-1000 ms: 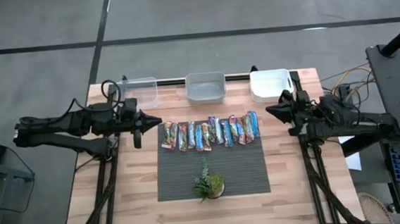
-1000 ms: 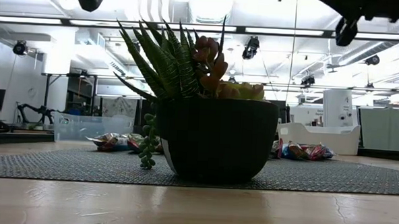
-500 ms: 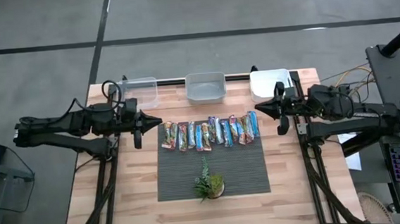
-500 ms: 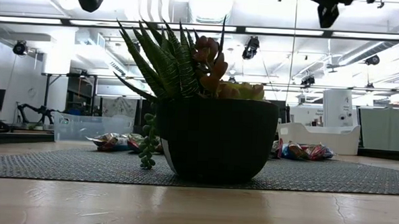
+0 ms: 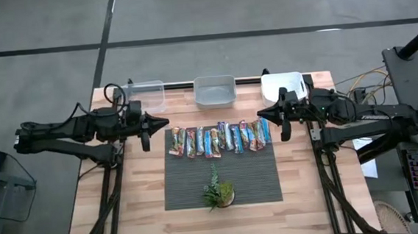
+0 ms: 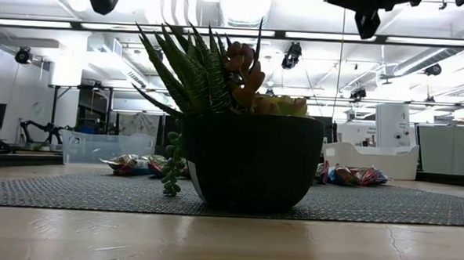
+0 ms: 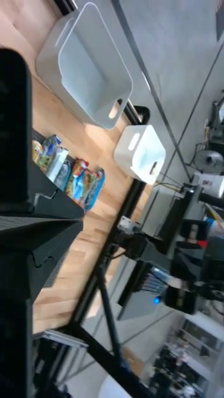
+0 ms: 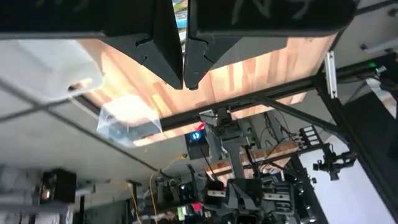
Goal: Pick and place Granola Bars by type
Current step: Put the yellow granola bar into the white bin
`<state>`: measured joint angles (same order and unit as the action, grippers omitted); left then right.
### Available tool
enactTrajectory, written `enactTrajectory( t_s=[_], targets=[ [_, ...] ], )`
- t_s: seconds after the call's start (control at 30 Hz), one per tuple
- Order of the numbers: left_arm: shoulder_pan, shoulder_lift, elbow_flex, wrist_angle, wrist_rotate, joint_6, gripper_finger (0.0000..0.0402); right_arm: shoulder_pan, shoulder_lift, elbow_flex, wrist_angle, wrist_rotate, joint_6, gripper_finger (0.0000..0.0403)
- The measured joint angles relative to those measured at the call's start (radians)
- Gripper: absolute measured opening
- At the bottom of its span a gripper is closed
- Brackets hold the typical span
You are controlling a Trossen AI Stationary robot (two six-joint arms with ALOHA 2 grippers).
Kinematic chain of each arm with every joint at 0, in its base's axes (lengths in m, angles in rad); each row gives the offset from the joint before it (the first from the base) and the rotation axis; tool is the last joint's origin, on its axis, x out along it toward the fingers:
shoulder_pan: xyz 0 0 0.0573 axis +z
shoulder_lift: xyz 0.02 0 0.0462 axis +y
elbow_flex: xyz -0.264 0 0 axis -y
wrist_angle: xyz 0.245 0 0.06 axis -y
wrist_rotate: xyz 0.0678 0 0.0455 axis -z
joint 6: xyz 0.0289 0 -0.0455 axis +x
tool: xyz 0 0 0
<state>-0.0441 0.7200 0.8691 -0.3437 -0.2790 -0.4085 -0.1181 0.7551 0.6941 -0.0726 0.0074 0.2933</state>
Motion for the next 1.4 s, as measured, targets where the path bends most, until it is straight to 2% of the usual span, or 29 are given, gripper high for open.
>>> enactTrajectory(
  t_s=[0.17,0.47,0.63,0.83,1.03,1.23,1.4],
  targets=[
    [0.001,0.000,0.007,0.028,0.000,-0.011,0.0036,0.000,0.013,0.000,0.001,0.001,0.064,0.0043],
    [0.001,0.019,0.008,0.029,0.000,-0.036,0.0139,0.000,0.014,0.046,0.000,0.055,0.068,0.0147],
    [0.002,0.033,0.009,0.029,-0.001,-0.039,0.0175,0.000,0.014,0.081,-0.001,0.087,0.077,0.0193],
    [0.002,0.062,0.067,-0.003,0.000,0.001,0.0181,0.000,0.015,0.111,-0.006,0.102,0.127,0.0222],
    [0.004,0.130,0.256,-0.234,-0.001,0.037,0.0181,0.000,0.037,0.171,-0.048,0.101,0.110,0.0228],
    [0.012,0.209,0.431,-0.505,-0.085,-0.030,0.0179,0.000,0.094,0.270,-0.265,0.146,0.107,0.0228],
    [0.013,0.270,0.502,-0.629,-0.177,-0.117,0.0179,0.000,0.159,0.349,-0.452,0.176,0.098,0.0228]
  ],
)
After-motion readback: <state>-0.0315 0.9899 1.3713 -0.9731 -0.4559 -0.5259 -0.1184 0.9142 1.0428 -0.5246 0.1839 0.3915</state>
